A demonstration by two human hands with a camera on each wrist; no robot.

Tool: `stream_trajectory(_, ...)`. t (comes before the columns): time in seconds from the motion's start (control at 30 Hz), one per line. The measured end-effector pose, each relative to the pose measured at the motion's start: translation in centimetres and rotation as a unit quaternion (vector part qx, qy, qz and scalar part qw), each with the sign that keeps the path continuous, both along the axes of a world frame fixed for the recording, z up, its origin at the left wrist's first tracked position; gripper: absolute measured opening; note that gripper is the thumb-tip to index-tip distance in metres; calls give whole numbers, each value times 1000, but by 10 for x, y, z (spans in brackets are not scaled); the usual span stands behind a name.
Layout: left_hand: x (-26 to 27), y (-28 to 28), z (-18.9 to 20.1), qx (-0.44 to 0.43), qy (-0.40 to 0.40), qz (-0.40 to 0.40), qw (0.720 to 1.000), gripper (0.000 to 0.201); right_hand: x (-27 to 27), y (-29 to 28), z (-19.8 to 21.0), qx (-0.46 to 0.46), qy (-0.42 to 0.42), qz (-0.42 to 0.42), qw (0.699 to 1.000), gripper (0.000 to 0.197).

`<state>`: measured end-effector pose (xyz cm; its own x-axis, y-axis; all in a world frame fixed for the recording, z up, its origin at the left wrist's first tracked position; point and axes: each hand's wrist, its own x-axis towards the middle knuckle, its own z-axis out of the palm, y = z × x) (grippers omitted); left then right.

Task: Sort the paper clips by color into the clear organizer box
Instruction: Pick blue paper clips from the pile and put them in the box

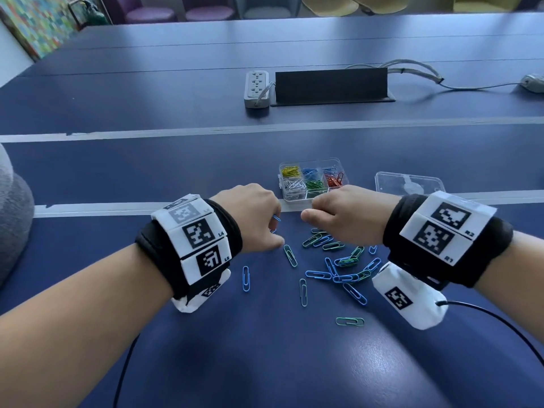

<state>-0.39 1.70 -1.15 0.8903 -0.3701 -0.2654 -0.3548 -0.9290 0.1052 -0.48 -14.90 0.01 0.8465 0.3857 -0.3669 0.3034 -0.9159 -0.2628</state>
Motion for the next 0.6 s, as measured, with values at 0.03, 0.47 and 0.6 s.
stream_trajectory(0.03, 1, 0, 0, 4, -4, 16, 1000, 22, 1, -1, 0, 4, 5, -5, 1000, 39)
stream_trajectory(0.47, 2, -11, 3, 74, -11, 20, 997, 19, 41, -19, 13, 87, 46, -136, 986, 31)
stream_trajectory(0.6, 5, -7, 4, 40, -9, 39, 998, 8, 65, -24, 13, 108, 68, -214, 969, 30)
